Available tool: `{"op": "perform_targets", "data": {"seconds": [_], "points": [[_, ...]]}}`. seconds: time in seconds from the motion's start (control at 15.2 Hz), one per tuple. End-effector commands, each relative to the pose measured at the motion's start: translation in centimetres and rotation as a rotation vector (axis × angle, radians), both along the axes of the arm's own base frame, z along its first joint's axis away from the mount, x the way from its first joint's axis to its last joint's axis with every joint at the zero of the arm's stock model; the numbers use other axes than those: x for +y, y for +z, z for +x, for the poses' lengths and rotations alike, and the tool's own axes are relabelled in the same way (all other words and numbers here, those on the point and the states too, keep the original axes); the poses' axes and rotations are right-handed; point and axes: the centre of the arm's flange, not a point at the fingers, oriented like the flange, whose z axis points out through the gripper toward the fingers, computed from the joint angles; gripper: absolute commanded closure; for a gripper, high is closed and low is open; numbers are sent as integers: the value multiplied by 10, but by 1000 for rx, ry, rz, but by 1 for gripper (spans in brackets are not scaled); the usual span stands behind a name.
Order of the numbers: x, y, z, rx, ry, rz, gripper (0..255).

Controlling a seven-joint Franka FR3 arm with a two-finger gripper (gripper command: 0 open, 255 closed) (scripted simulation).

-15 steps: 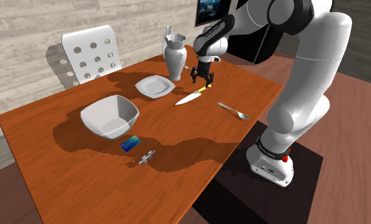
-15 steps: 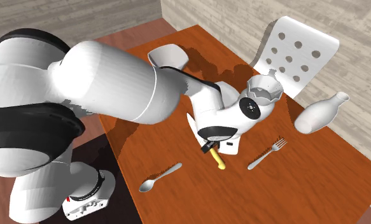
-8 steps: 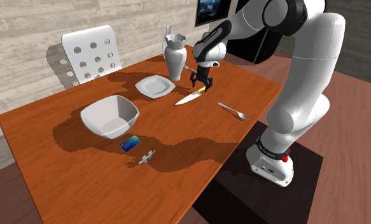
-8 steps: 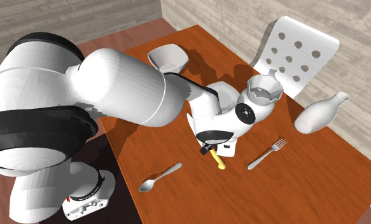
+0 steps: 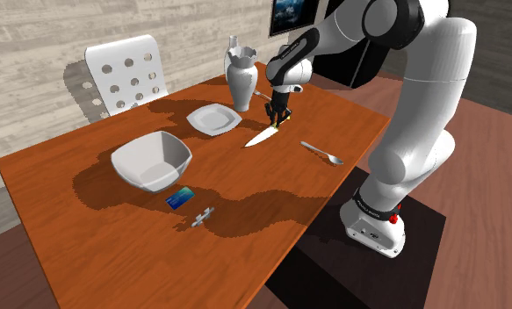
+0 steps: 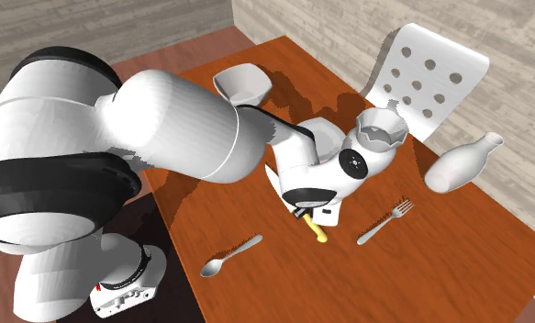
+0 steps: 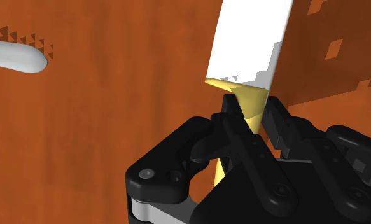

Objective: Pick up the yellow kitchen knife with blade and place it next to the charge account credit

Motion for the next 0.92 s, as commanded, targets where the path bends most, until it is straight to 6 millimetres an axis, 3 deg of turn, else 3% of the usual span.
{"op": "perform_targets", "data": {"seconds": [0.0,0.4,0.86], "points": [[0,0,0,1,0,0,255],[0,0,0,1,0,0,255],[0,37,0,1,0,0,255]]}}
